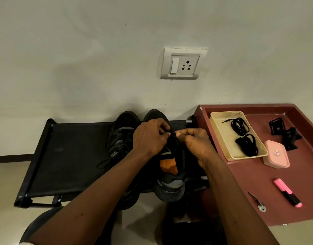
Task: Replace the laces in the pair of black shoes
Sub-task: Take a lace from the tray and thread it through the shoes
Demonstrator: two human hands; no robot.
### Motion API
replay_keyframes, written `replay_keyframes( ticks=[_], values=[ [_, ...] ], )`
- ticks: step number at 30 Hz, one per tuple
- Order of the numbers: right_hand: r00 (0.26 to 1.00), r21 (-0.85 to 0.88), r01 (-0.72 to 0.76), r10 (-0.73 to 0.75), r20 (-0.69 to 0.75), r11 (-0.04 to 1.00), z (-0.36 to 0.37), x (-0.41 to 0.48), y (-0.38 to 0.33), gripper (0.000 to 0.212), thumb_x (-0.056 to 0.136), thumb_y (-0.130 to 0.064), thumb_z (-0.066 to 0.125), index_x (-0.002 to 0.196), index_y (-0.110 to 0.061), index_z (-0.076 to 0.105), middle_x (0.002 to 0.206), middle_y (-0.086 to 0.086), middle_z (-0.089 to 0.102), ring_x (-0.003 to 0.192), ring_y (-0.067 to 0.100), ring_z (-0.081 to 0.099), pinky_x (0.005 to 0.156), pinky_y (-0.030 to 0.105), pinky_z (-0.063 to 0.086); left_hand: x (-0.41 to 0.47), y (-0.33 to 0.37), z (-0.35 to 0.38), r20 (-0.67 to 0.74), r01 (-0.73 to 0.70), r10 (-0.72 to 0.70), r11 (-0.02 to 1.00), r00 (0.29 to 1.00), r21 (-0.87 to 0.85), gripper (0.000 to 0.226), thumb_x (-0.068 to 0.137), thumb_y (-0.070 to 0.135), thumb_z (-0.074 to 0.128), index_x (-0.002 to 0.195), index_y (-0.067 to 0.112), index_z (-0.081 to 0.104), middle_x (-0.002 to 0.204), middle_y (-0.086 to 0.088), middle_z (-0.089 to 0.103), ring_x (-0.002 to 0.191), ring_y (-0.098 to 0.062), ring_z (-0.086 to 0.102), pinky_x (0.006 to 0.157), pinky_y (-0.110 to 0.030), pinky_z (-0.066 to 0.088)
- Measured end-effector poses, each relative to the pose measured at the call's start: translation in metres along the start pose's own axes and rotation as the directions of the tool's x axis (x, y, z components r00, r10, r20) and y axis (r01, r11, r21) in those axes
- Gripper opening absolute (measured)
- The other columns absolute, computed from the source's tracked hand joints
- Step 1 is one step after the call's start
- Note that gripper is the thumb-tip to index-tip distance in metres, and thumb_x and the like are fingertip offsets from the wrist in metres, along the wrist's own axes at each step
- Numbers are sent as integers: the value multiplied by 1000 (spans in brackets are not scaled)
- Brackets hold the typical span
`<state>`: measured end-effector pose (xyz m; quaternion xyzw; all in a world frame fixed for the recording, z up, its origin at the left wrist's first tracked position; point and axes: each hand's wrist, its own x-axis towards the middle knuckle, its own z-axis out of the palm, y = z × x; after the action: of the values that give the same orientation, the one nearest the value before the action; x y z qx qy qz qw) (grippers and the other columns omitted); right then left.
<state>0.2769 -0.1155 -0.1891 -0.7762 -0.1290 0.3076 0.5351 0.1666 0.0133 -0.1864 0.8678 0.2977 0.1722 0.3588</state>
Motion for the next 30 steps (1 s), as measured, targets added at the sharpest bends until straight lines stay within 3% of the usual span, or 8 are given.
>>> replay_keyframes(
  ticks=[4, 9, 13, 17, 19, 22, 27, 30],
  values=[
    [998, -46, 58, -57, 26, 997, -1, -4, -3, 5, 91, -17, 79, 89, -21, 83, 87, -6, 80, 90, 7, 75, 90, 30, 60, 0, -2, -1, 5, -11, 11, 999, 1000, -34, 13, 87, 26, 78, 91, 35, 70, 84, 14, 74, 79, -3, 70, 76, -37, 61],
    [999, -30, 34, -33, 35, 999, -2, -6, -4, 14, 97, -23, 72, 88, -22, 83, 84, -1, 80, 86, 16, 77, 77, 32, 63, 4, -5, -5, 101, -9, 17, 997, 995, -79, 18, 90, 17, 73, 101, 31, 70, 91, 12, 76, 87, -5, 72, 86, -41, 60],
    [984, -240, 177, -175, 29, 955, 2, -9, -3, 28, 96, -7, 69, 104, -31, 80, 87, -12, 78, 84, -2, 72, 75, 17, 58, 5, -6, -12, 159, -27, 38, 997, 987, -71, 26, 90, 14, 69, 106, 33, 66, 91, 11, 76, 87, -6, 73, 88, -42, 59],
    [971, -334, 224, -238, -3, 916, 9, -12, -4, 28, 98, -11, 68, 114, -32, 78, 95, -14, 76, 87, -3, 70, 82, 18, 59, 3, -6, -11, 141, -46, 53, 998, 989, -53, 29, 89, 13, 68, 109, 34, 65, 85, 12, 76, 81, -5, 72, 86, -43, 59],
    [969, -345, 221, -244, -25, 912, 11, -12, -5, 23, 97, -13, 70, 109, -31, 79, 92, -15, 76, 88, -2, 70, 84, 21, 59, 3, -5, -12, 140, -56, 61, 998, 988, -41, 31, 88, 13, 67, 111, 33, 65, 83, 13, 75, 80, -4, 71, 86, -44, 59],
    [966, -374, 214, -251, -53, 903, 17, -12, -4, 18, 94, -18, 75, 91, -35, 78, 80, -16, 73, 78, -1, 69, 73, 21, 58, 3, -5, -14, 156, -65, 65, 998, 986, -9, 30, 88, 15, 66, 111, 34, 66, 85, 14, 75, 81, -2, 70, 89, -45, 58],
    [966, -443, 196, -250, -67, 875, 17, -10, -4, 24, 94, -20, 75, 76, -35, 70, 75, -16, 71, 72, -6, 66, 60, 14, 46, 4, -3, -18, 202, -48, 36, 997, 979, 54, 18, 92, 40, 66, 108, 35, 73, 98, 16, 75, 98, -7, 69, 101, -51, 50],
    [981, -205, 126, -153, -121, 971, 9, -11, -4, 18, 95, -14, 72, 82, -25, 74, 79, -4, 74, 68, 6, 73, 64, 28, 62, 1, -3, -18, 197, -57, 37, 994, 980, 97, 26, 90, 57, 66, 106, 37, 71, 94, 18, 73, 92, -6, 68, 100, -50, 49]
  ],
)
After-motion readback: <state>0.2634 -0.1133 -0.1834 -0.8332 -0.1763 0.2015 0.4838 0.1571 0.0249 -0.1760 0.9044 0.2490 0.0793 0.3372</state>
